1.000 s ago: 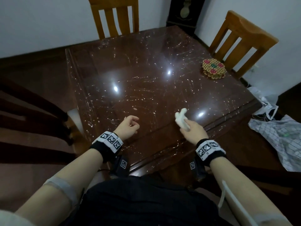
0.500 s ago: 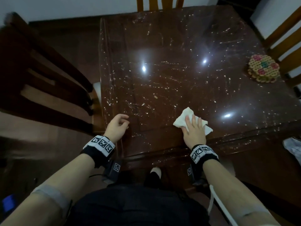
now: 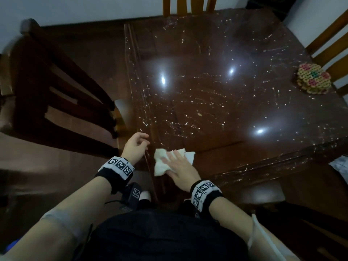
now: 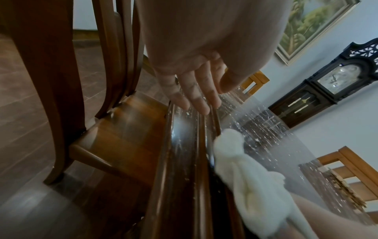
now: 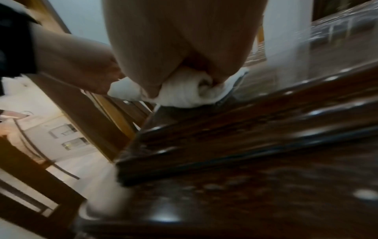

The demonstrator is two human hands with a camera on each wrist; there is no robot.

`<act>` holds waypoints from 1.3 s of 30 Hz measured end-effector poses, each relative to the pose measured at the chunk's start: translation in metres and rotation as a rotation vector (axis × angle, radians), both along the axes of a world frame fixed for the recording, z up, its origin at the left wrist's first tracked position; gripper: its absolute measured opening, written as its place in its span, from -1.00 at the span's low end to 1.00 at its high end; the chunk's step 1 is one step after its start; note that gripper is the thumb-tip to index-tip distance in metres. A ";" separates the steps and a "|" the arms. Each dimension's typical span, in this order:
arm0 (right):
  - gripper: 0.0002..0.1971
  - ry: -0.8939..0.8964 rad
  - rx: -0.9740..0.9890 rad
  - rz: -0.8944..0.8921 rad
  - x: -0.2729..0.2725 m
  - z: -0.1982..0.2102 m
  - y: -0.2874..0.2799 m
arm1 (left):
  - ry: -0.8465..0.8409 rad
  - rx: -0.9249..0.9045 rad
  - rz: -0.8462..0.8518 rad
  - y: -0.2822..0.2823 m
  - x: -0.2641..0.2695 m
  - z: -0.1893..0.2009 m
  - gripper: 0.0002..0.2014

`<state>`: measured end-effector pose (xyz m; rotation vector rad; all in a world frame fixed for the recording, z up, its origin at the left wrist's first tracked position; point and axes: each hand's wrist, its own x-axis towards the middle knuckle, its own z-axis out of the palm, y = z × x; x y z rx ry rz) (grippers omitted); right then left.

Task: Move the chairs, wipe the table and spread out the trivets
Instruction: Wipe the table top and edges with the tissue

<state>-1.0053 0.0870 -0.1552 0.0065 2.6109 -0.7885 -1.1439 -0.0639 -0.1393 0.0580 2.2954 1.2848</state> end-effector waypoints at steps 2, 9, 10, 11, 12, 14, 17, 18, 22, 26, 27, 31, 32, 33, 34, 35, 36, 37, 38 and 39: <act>-0.51 -0.095 -0.190 -0.062 -0.003 0.007 -0.019 | -0.012 0.010 -0.028 -0.011 -0.012 -0.004 -0.82; -0.55 0.132 -0.203 -0.830 0.008 0.039 -0.001 | -0.026 0.026 -0.128 -0.028 -0.047 -0.008 -0.83; -0.55 0.139 -0.089 -0.880 0.009 0.037 0.005 | -0.032 0.027 -0.145 -0.029 -0.049 -0.009 -0.83; -0.53 0.101 0.017 -0.901 0.010 0.033 0.011 | -0.043 0.032 -0.158 -0.031 -0.050 -0.011 -0.82; -0.50 0.015 0.093 -0.903 0.010 0.027 0.014 | -0.058 0.043 -0.166 -0.033 -0.052 -0.012 -0.82; -0.46 -0.201 0.189 -0.850 0.007 0.008 0.012 | -0.087 0.048 -0.188 -0.039 -0.054 -0.014 -0.81; -0.47 -0.252 0.313 -0.730 -0.011 -0.006 0.003 | -0.116 0.037 -0.208 -0.051 -0.058 -0.017 -0.82; -0.47 -0.225 0.315 -0.695 -0.020 -0.007 0.001 | -0.122 0.034 -0.210 -0.055 -0.059 -0.018 -0.82; -0.48 -0.152 0.264 -0.539 -0.047 -0.008 -0.022 | -0.137 0.013 -0.219 -0.071 -0.064 -0.021 -0.81; -0.52 -0.067 0.158 -0.364 -0.043 -0.002 -0.053 | -0.129 0.003 -0.235 -0.074 -0.068 -0.021 -0.80; -0.55 -0.059 0.101 -0.322 -0.040 0.001 -0.058 | -0.128 0.002 -0.242 -0.072 -0.068 -0.020 -0.80; -0.60 -0.032 -0.299 -0.492 -0.025 0.018 -0.064 | -0.118 0.024 -0.285 -0.053 -0.069 -0.017 -0.79; -0.60 0.014 -0.366 -0.599 -0.020 0.022 -0.062 | -0.113 0.042 -0.297 -0.046 -0.069 -0.017 -0.79; -0.59 0.062 -0.401 -0.706 -0.015 0.027 -0.058 | -0.108 0.063 -0.312 -0.038 -0.069 -0.015 -0.79; -0.59 0.104 -0.410 -0.810 -0.010 0.031 -0.052 | -0.102 0.082 -0.331 -0.030 -0.069 -0.013 -0.79; -0.60 0.146 -0.408 -0.903 -0.003 0.038 -0.045 | -0.094 0.095 -0.354 -0.021 -0.067 -0.010 -0.79; -0.60 0.188 -0.386 -0.984 0.003 0.042 -0.036 | -0.084 0.102 -0.377 -0.012 -0.065 -0.008 -0.79; -0.60 0.228 -0.347 -1.051 0.011 0.047 -0.026 | -0.075 0.107 -0.399 -0.005 -0.061 -0.005 -0.79; -0.59 0.256 -0.289 -1.110 0.019 0.050 -0.014 | -0.068 0.112 -0.419 0.003 -0.058 -0.003 -0.79; -0.59 0.264 -0.222 -1.170 0.027 0.052 -0.002 | -0.061 0.114 -0.438 0.010 -0.055 -0.002 -0.80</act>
